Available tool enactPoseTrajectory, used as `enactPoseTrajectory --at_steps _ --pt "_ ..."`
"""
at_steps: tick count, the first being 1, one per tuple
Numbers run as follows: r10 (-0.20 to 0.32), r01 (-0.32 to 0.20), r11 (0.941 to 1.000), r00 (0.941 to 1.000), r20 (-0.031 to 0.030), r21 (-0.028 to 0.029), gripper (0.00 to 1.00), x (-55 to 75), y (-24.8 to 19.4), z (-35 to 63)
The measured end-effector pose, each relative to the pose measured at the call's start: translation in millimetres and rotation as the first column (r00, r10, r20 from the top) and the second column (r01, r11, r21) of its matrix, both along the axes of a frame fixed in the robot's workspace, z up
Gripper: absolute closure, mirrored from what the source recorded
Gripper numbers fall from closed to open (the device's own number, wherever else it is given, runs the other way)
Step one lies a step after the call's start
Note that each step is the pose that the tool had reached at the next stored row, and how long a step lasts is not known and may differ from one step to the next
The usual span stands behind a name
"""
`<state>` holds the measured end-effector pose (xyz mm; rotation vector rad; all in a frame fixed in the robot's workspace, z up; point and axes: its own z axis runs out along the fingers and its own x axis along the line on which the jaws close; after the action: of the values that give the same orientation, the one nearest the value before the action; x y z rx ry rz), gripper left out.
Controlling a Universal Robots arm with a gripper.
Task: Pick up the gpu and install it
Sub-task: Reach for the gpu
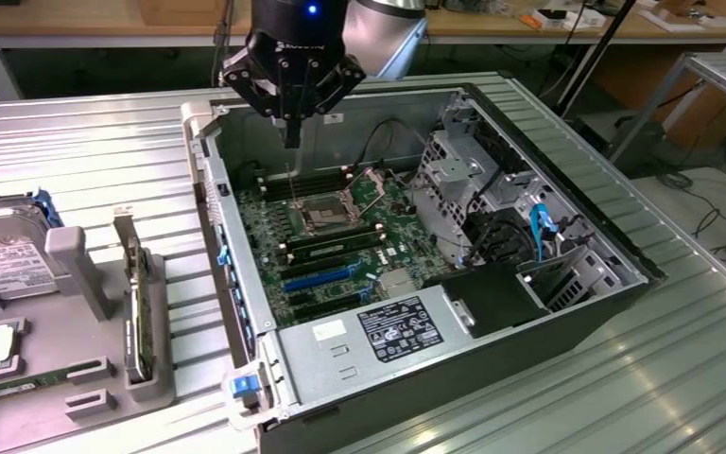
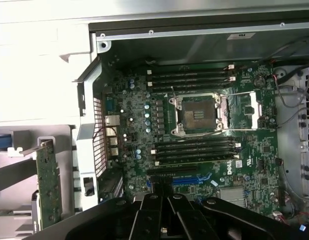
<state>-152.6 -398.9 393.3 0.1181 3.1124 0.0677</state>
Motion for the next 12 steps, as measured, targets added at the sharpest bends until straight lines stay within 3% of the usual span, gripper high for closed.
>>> enactPoseTrajectory --at_steps 12 --pt "0.000 0.000 1.0000 1.0000 0.0000 0.0000 0.89 -20.1 0.0 0.0"
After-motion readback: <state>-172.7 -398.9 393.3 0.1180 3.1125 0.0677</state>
